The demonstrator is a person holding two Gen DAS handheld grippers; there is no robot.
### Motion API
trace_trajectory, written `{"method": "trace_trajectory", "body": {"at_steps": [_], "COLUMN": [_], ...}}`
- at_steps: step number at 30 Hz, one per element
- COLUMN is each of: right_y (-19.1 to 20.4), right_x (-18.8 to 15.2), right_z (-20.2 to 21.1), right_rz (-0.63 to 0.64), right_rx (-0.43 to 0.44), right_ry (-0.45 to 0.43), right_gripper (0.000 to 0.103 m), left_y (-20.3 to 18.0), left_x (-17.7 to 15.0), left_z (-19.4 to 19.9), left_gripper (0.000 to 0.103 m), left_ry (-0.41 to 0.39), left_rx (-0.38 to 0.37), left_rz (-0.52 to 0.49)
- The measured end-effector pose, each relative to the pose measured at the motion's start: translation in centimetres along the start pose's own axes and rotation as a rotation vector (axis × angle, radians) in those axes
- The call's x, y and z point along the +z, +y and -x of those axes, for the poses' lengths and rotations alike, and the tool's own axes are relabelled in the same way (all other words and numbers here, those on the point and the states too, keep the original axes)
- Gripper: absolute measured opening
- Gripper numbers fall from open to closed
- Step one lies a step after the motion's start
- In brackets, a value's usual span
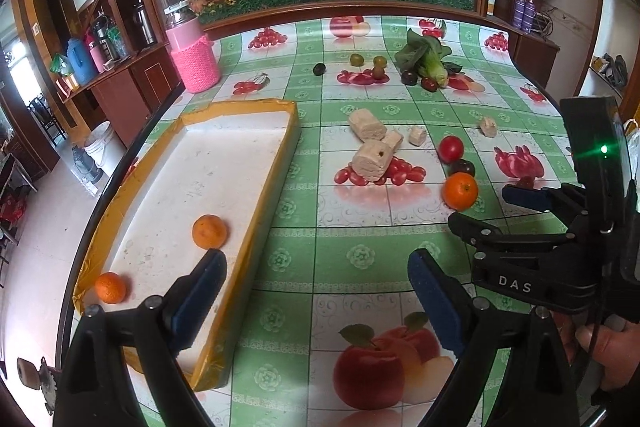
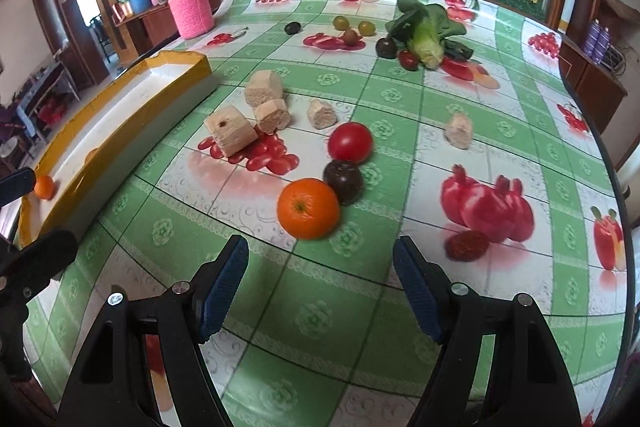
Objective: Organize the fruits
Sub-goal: 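Withdraw both tools from the tray back over the tablecloth, then grasp an orange with the right tool while the left tool grasps a beige cube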
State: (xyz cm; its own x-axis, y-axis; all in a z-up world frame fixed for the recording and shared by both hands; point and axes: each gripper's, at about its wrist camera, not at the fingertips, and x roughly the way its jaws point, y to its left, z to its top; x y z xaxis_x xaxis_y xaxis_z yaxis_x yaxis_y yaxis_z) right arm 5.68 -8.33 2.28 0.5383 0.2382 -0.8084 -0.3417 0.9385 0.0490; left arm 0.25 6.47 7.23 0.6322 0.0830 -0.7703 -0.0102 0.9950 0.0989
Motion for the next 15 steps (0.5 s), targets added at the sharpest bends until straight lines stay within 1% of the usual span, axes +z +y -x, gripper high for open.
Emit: {"method": "trace_trajectory", "body": {"at_steps": [6, 8, 9, 12, 13, 15], "right_y": [0.5, 0.4, 0.3, -0.2, -0.3, -0.5], "right_x": [0.5, 0.7, 0.8, 1.3, 1.5, 1.5], "right_z": [-1.6, -2.0, -2.0, -2.2, -2.3, -2.2], "right_rz": [0.012, 0.007, 0.002, -0.019, -0.017, -0.001], "right_rx": [0.012, 0.011, 0.010, 0.039, 0.038, 0.029], "right_ry": [0.006, 0.004, -0.005, -0.028, -0.036, -0.041], "right_gripper": [0.074, 0.070, 0.069, 0.061, 0.053, 0.044], "left_y": [0.6, 0.5, 0.4, -0.1, -0.3, -0.8], "left_x": [0.3, 0.6, 0.7, 1.3, 1.6, 2.2], "left_z": [-0.7, -0.9, -1.0, -1.5, -1.8, -2.4], "left_gripper": [0.094, 0.094, 0.094, 0.094, 0.094, 0.094], "left_ry": [0.007, 0.009, 0.009, 0.014, 0.016, 0.021], "left_rx": [0.000, -0.004, -0.006, -0.012, -0.014, -0.022], "left_rz": [0.012, 0.008, 0.003, -0.014, -0.018, -0.025]}}
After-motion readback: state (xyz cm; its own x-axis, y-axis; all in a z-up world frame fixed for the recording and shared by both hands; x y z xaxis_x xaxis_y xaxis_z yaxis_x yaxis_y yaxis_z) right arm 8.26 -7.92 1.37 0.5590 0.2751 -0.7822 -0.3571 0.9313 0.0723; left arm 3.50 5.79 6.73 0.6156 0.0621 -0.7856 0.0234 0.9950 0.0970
